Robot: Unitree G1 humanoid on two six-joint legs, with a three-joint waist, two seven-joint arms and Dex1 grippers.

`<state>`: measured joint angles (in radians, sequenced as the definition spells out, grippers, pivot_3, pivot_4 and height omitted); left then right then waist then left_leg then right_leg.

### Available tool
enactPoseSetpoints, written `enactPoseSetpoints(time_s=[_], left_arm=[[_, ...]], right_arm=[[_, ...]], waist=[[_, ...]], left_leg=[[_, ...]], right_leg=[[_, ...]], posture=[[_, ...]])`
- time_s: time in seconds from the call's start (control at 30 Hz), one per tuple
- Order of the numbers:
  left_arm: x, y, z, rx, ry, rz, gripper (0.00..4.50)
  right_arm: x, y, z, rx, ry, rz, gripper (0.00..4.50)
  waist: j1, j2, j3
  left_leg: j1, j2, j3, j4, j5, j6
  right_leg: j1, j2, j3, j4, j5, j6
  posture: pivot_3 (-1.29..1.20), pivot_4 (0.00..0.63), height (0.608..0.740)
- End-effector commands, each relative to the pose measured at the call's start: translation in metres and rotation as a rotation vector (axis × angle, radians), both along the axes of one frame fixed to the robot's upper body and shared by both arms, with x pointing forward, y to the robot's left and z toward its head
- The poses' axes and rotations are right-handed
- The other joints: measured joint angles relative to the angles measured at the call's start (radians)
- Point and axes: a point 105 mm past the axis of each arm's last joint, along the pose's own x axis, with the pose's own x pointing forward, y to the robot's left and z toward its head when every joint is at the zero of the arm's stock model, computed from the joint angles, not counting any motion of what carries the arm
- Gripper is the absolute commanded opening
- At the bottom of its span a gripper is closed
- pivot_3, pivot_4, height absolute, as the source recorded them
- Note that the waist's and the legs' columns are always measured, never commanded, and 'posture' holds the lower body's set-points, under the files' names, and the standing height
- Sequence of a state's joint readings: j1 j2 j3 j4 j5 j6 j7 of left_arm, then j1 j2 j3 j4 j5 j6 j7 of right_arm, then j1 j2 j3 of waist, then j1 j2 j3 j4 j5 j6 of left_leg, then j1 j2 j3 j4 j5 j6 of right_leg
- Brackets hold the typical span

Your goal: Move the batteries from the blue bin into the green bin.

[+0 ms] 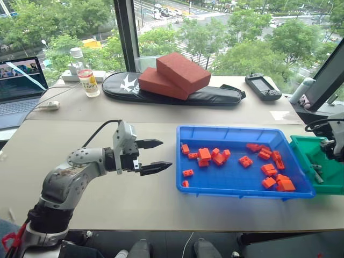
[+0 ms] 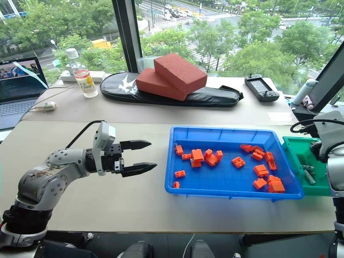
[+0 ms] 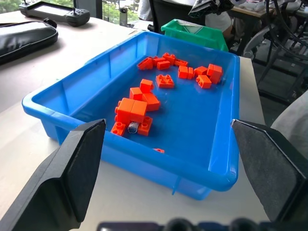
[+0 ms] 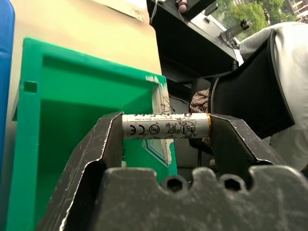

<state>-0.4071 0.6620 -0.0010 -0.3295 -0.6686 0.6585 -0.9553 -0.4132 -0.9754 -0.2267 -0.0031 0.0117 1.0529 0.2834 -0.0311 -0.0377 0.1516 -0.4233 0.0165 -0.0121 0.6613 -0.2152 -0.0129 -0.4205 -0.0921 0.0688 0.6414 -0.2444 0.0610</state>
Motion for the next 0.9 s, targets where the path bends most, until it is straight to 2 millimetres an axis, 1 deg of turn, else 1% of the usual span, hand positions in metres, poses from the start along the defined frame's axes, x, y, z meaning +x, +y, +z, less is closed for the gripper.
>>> enactPoseSetpoints(time_s=[0.03, 0.07, 0.1, 0.17, 0.27, 0.33, 0.37, 0.4, 0.43, 0.47, 0.5, 0.53, 0.57, 0.6, 0.63, 0.77, 0.8, 0.83, 0.9], left_arm=[[-0.001, -0.002, 0.006, 0.000, -0.034, -0.014, 4.50], [-0.001, -0.002, 0.006, 0.000, -0.033, -0.014, 4.50], [0.000, -0.002, 0.006, 0.000, -0.034, -0.014, 4.50], [0.000, -0.002, 0.006, -0.001, -0.033, -0.015, 4.50], [0.000, -0.002, 0.006, -0.001, -0.032, -0.016, 4.50], [0.000, -0.002, 0.006, -0.001, -0.032, -0.015, 4.50], [0.000, -0.002, 0.006, 0.000, -0.032, -0.014, 4.50], [0.000, -0.002, 0.005, 0.000, -0.031, -0.015, 4.50], [0.000, -0.002, 0.005, -0.001, -0.031, -0.015, 4.50], [0.000, -0.002, 0.005, 0.000, -0.031, -0.015, 4.50], [0.000, -0.003, 0.006, 0.000, -0.031, -0.016, 4.50], [0.000, -0.003, 0.006, 0.000, -0.031, -0.017, 4.50], [0.001, -0.003, 0.006, 0.002, -0.032, -0.017, 4.50], [0.000, -0.003, 0.006, 0.003, -0.032, -0.018, 4.50], [0.000, -0.003, 0.006, 0.003, -0.032, -0.018, 4.50], [-0.001, -0.002, 0.005, 0.009, -0.030, -0.021, 4.50], [-0.001, -0.002, 0.005, 0.010, -0.030, -0.022, 4.50], [-0.002, -0.002, 0.004, 0.013, -0.032, -0.026, 4.50], [-0.002, -0.002, 0.005, 0.012, -0.033, -0.029, 4.50]], right_arm=[[0.001, 0.003, 0.028, 0.002, -0.136, 0.010, 4.04], [0.002, 0.003, 0.030, 0.007, -0.148, 0.011, 4.40], [0.002, 0.003, 0.032, 0.003, -0.155, 0.010, 4.47], [0.001, 0.000, 0.035, -0.018, -0.162, -0.004, 4.47], [0.000, -0.004, 0.047, -0.052, -0.196, -0.023, 4.47], [0.007, 0.005, 0.065, -0.045, -0.294, 0.008, 4.47], [0.017, 0.022, 0.071, 0.028, -0.351, 0.087, 4.47], [0.027, 0.046, 0.074, 0.120, -0.387, 0.201, 4.47], [0.033, 0.063, 0.075, 0.182, -0.403, 0.282, 4.47], [0.039, 0.094, 0.071, 0.270, -0.383, 0.420, 4.47], [0.038, 0.137, 0.059, 0.374, -0.311, 0.614, 4.47], [0.029, 0.182, 0.040, 0.468, -0.191, 0.806, 4.47], [0.018, 0.210, 0.022, 0.512, -0.080, 0.922, 4.47], [0.011, 0.225, 0.010, 0.541, -0.007, 0.970, 4.47], [0.008, 0.233, 0.003, 0.539, 0.033, 0.992, 4.47], [-0.010, 0.266, -0.011, 0.461, 0.151, 1.182, 4.47], [-0.013, 0.270, -0.014, 0.452, 0.168, 1.209, 4.47], [-0.010, 0.274, -0.016, 0.458, 0.177, 1.208, 4.47], [0.003, 0.274, -0.023, 0.443, 0.193, 1.148, 4.47]], waist=[[-0.001, 0.000, 0.000], [-0.001, 0.000, 0.000], [-0.001, 0.000, 0.000], [-0.001, 0.000, 0.000], [0.001, 0.000, 0.000], [0.001, 0.000, 0.000], [0.000, 0.001, 0.000], [-0.006, 0.001, 0.000], [-0.011, 0.001, 0.000], [-0.015, 0.001, 0.000], [-0.018, 0.001, 0.000], [-0.019, 0.001, 0.000], [-0.019, 0.001, 0.000], [-0.017, 0.001, 0.000], [-0.014, 0.001, 0.000], [0.012, 0.002, 0.001], [0.016, 0.002, 0.001], [0.016, 0.002, 0.001], [0.013, 0.002, 0.001]], left_leg=[[0.000, 0.000, 0.000, 0.000, 0.000, 0.000], [0.000, 0.000, 0.000, 0.000, 0.000, 0.000], [0.000, 0.000, 0.000, 0.000, 0.000, 0.000], [0.000, 0.000, 0.000, 0.000, 0.000, 0.000], [0.000, 0.000, 0.000, 0.000, 0.000, 0.000], [0.000, 0.000, 0.000, 0.000, 0.000, 0.000], [0.000, 0.000, 0.000, 0.000, 0.000, 0.000], [0.000, 0.000, 0.000, 0.000, 0.000, 0.000], [0.000, 0.000, 0.000, 0.000, 0.000, 0.000], [0.000, 0.000, 0.000, 0.000, 0.000, 0.000], [0.001, 0.001, -0.001, 0.000, 0.000, 0.000], [0.001, 0.002, -0.001, -0.001, 0.000, 0.000], [0.001, 0.002, -0.003, -0.001, 0.000, 0.000], [0.001, 0.002, -0.004, -0.001, 0.000, 0.000], [0.001, 0.002, -0.004, -0.001, 0.000, 0.000], [-0.005, -0.003, -0.007, 0.001, 0.000, 0.000], [-0.005, -0.003, -0.007, 0.001, 0.000, 0.000], [-0.005, -0.003, -0.007, 0.001, 0.000, 0.000], [-0.004, -0.002, -0.007, 0.001, 0.000, 0.000]], right_leg=[[0.000, 0.000, 0.000, 0.000, 0.000, 0.000], [0.000, 0.000, 0.000, 0.000, 0.000, 0.000], [0.000, 0.000, 0.000, 0.000, 0.000, 0.000], [0.000, 0.000, 0.000, 0.000, 0.000, 0.000], [0.000, 0.000, 0.000, 0.000, 0.000, 0.000], [0.000, 0.000, 0.000, 0.000, 0.000, 0.000], [0.000, 0.000, 0.000, 0.000, 0.000, 0.000], [0.000, 0.000, 0.000, 0.000, 0.000, 0.000], [0.000, 0.000, 0.000, 0.000, 0.000, 0.000], [0.000, 0.001, 0.000, 0.000, 0.000, 0.000], [0.000, 0.002, 0.000, 0.000, 0.000, 0.000], [0.000, 0.003, 0.000, 0.000, 0.000, -0.001], [0.001, 0.003, 0.000, 0.001, 0.000, -0.001], [0.001, 0.003, 0.000, 0.001, 0.000, -0.001], [0.001, 0.003, -0.001, 0.001, 0.000, -0.001], [0.000, -0.001, -0.001, 0.004, 0.000, 0.001], [0.000, -0.001, -0.001, 0.003, 0.000, 0.002], [0.001, -0.001, -0.002, 0.002, 0.000, 0.002], [0.001, 0.000, -0.002, 0.000, 0.000, 0.001]], posture=[[0.00, 0.150, 0.740], [0.00, 0.150, 0.740], [0.00, 0.150, 0.740], [0.00, 0.150, 0.740], [0.00, 0.150, 0.740], [0.00, 0.150, 0.740], [0.00, 0.150, 0.740], [0.00, 0.150, 0.740], [0.00, 0.150, 0.740], [0.00, 0.150, 0.740], [0.00, 0.150, 0.740], [0.00, 0.150, 0.740], [0.00, 0.150, 0.740], [0.00, 0.150, 0.740], [0.00, 0.150, 0.740], [0.00, 0.150, 0.740], [0.00, 0.150, 0.740], [0.00, 0.150, 0.740], [0.00, 0.150, 0.740]])
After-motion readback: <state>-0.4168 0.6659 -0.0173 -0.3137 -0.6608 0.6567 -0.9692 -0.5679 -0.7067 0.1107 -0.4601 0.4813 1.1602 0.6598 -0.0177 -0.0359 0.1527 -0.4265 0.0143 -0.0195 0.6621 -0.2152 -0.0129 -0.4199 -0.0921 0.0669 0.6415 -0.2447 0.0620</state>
